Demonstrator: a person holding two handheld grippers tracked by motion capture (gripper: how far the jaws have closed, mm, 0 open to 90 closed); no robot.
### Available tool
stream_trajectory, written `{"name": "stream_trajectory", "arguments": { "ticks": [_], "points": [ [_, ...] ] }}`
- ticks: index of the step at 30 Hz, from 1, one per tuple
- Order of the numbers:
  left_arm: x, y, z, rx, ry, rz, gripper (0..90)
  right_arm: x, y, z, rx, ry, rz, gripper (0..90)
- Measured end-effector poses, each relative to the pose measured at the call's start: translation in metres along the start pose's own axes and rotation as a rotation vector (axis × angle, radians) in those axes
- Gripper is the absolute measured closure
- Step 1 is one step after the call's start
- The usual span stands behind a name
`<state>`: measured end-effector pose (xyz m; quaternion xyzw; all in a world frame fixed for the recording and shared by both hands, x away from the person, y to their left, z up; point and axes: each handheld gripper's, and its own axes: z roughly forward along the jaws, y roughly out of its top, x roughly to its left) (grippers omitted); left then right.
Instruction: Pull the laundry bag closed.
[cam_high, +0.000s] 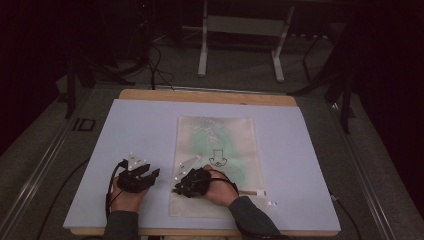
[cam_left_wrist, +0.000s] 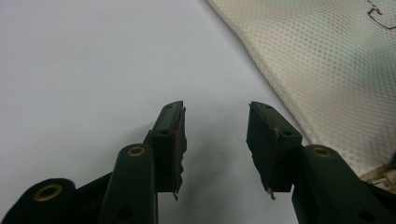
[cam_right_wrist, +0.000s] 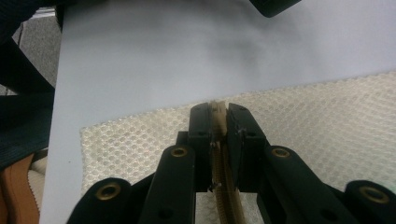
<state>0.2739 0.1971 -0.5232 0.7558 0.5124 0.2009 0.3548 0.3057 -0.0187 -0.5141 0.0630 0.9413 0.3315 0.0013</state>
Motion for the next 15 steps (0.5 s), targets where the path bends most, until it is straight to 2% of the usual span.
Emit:
{"name": "stream_trajectory", "arguments": {
  "ticks": [6, 8, 15],
  "points": [
    [-0.003, 0.001, -0.001, -0.009, -0.019, 0.009, 57.9, -0.002, -0.004, 0.007, 0.012, 0.02, 0.02, 80.8],
    [-0.006, 0.001, -0.001, -0.01, -0.046, 0.013, 59.8, -0.003, -0.005, 0.007, 0.006, 0.027, 0.025, 81.0],
    [-0.013, 0.002, -0.001, -0.006, -0.075, 0.035, 70.0, 0.0, -0.004, 0.008, 0.021, 0.011, -0.006, 81.8]
  ]
}}
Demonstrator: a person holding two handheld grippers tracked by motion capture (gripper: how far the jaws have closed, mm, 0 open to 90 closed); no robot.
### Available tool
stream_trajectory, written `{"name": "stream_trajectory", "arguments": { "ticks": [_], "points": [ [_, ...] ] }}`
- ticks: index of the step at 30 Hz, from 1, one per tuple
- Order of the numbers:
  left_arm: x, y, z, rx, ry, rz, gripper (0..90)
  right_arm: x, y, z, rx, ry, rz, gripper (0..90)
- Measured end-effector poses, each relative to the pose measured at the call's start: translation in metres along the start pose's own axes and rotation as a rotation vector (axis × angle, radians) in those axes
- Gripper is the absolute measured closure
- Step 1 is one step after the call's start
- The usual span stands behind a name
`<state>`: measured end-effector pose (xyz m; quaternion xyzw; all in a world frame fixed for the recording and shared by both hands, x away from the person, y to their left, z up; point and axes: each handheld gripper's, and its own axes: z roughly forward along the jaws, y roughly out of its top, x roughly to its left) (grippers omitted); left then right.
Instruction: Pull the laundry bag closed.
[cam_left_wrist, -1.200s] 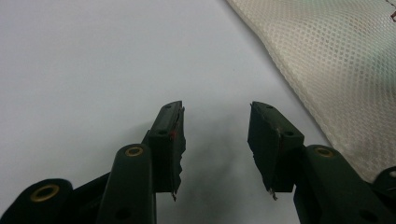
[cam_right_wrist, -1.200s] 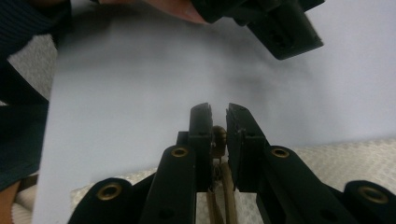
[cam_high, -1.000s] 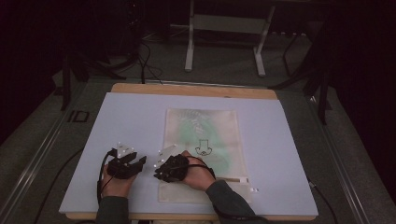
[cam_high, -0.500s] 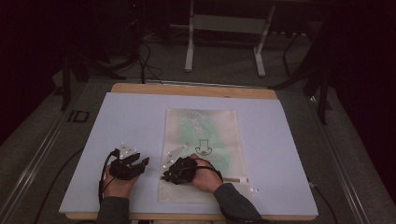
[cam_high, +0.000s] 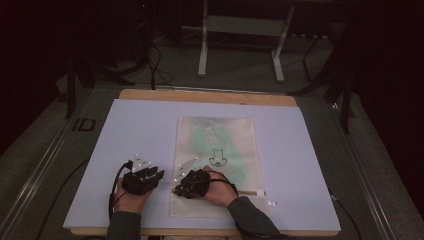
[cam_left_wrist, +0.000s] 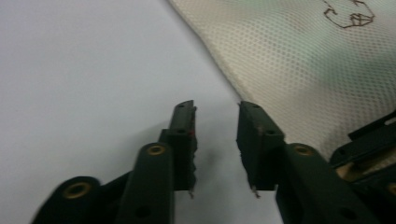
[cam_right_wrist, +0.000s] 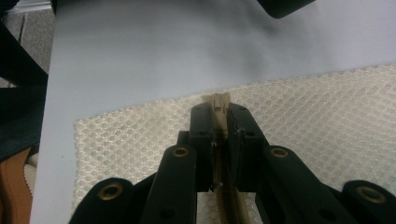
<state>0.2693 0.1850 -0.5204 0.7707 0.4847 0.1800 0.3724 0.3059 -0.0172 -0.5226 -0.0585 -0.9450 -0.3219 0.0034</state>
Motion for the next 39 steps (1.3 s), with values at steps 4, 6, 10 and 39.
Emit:
{"name": "stream_trajectory", "arguments": {
  "ticks": [4, 6, 10, 39],
  "points": [
    [-0.003, 0.0, 0.0, -0.007, -0.032, 0.016, 80.8, 0.001, -0.001, 0.0, -0.007, -0.008, 0.0, 81.9],
    [-0.004, 0.001, 0.0, 0.0, -0.053, 0.024, 87.6, 0.002, 0.0, 0.0, -0.002, -0.014, -0.006, 81.9],
    [-0.01, 0.002, 0.002, 0.014, -0.08, 0.039, 89.3, 0.002, 0.0, 0.0, 0.002, -0.014, -0.006, 81.8],
    [-0.03, 0.0, 0.019, 0.128, -0.154, 0.037, 89.6, 0.004, -0.005, 0.0, -0.032, -0.019, 0.015, 81.8]
  ]
}}
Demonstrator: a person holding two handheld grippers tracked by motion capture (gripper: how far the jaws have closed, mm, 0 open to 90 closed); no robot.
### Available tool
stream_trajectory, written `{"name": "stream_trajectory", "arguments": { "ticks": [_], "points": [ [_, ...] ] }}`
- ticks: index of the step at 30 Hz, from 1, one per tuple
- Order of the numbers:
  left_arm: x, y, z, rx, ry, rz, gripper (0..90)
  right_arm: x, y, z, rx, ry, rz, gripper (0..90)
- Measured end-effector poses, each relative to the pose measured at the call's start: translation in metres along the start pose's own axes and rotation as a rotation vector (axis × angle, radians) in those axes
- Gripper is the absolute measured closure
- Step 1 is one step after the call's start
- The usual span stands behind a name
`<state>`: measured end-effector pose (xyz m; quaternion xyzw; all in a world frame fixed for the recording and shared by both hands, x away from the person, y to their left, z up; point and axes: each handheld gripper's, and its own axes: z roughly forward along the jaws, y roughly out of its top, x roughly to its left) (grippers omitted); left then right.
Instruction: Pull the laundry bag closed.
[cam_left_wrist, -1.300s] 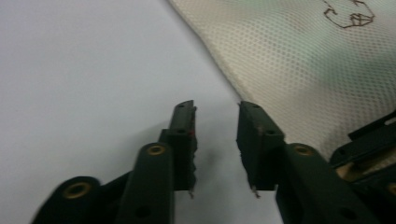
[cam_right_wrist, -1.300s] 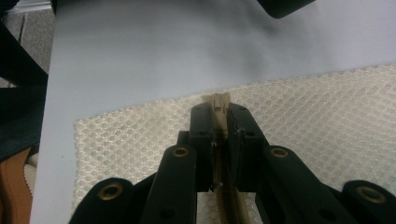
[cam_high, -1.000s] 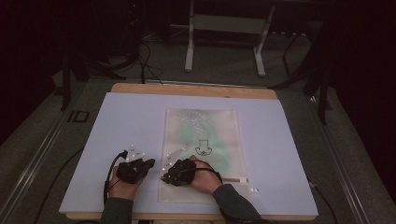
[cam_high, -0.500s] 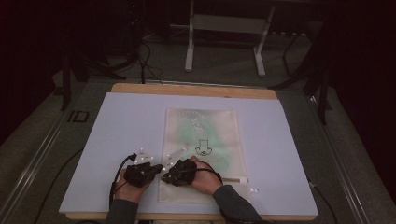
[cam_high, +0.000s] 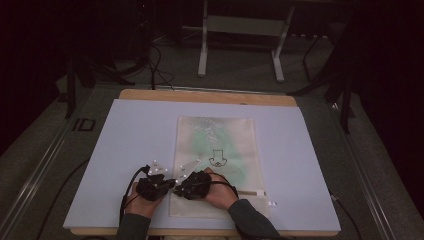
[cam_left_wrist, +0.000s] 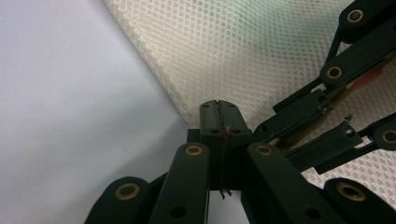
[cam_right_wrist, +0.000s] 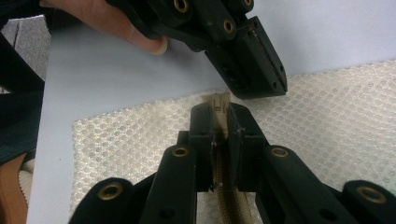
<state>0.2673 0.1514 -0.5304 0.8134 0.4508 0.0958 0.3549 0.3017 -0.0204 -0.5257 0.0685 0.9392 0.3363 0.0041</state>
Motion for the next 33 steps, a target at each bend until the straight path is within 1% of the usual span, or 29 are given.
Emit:
{"name": "stream_trajectory", "arguments": {
  "ticks": [5, 7, 9, 10, 14, 18, 19, 23, 28, 33],
  "points": [
    [0.0, 0.001, 0.0, 0.011, 0.004, 0.004, 89.7, 0.0, 0.0, -0.001, 0.002, 0.001, -0.004, 82.2],
    [0.001, 0.002, 0.0, 0.018, -0.005, 0.009, 89.8, 0.0, 0.001, -0.001, 0.009, -0.004, -0.014, 82.2],
    [0.001, 0.002, 0.001, 0.018, -0.008, 0.005, 89.9, 0.001, 0.001, -0.002, 0.023, -0.014, -0.028, 82.3],
    [0.0, 0.002, 0.0, 0.021, 0.003, 0.021, 89.9, 0.002, 0.001, -0.003, 0.023, -0.018, -0.029, 82.3],
    [-0.002, 0.002, 0.001, 0.023, 0.015, 0.032, 89.9, 0.001, -0.001, -0.005, 0.019, -0.018, -0.025, 82.4],
    [-0.001, 0.002, 0.001, 0.023, 0.013, 0.032, 89.9, 0.0, -0.003, -0.008, 0.024, -0.021, -0.027, 82.4],
    [-0.001, 0.002, 0.001, 0.022, 0.012, 0.031, 89.9, 0.0, -0.005, -0.009, 0.027, -0.018, -0.018, 82.4],
    [-0.001, 0.002, 0.001, 0.02, 0.012, 0.03, 89.8, 0.0, -0.008, -0.012, 0.027, -0.025, -0.022, 82.4],
    [0.0, 0.002, 0.001, 0.018, 0.007, 0.024, 89.8, 0.002, -0.008, -0.013, 0.041, -0.036, -0.044, 82.4],
    [-0.001, 0.002, 0.001, 0.02, 0.009, 0.03, 89.8, 0.004, -0.009, -0.014, 0.055, -0.054, -0.061, 82.4]
  ]
}}
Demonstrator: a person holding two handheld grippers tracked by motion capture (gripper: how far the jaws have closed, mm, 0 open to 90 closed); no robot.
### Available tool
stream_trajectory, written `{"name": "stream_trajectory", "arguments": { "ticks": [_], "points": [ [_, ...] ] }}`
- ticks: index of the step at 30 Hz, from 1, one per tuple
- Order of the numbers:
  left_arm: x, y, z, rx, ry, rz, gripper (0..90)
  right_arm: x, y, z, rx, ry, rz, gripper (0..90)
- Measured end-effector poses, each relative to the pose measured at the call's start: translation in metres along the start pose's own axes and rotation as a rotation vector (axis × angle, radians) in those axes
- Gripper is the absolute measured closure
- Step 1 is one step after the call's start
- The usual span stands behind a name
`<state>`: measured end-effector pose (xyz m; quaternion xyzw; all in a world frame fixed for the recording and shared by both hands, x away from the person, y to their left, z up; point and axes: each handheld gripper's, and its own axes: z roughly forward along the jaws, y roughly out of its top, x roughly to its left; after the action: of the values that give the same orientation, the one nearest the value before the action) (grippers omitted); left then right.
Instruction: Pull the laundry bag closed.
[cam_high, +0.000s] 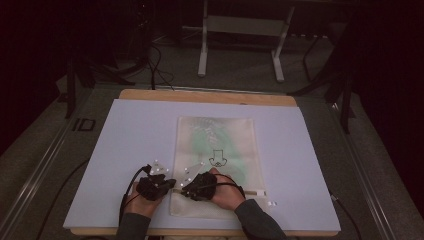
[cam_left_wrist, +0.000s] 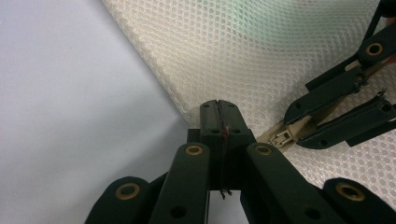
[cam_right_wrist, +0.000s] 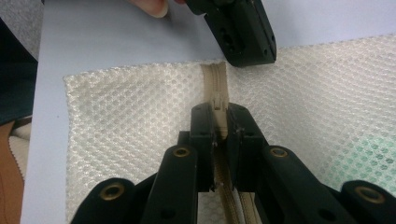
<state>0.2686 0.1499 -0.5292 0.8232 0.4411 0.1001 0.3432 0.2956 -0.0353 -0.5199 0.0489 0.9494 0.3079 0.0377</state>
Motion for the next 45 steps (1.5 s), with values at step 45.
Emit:
{"name": "stream_trajectory", "arguments": {
  "ticks": [45],
  "points": [
    [-0.001, 0.0, 0.0, 0.002, 0.01, 0.009, 89.7, 0.008, -0.017, -0.023, 0.073, -0.056, -0.049, 82.3]
  ]
}}
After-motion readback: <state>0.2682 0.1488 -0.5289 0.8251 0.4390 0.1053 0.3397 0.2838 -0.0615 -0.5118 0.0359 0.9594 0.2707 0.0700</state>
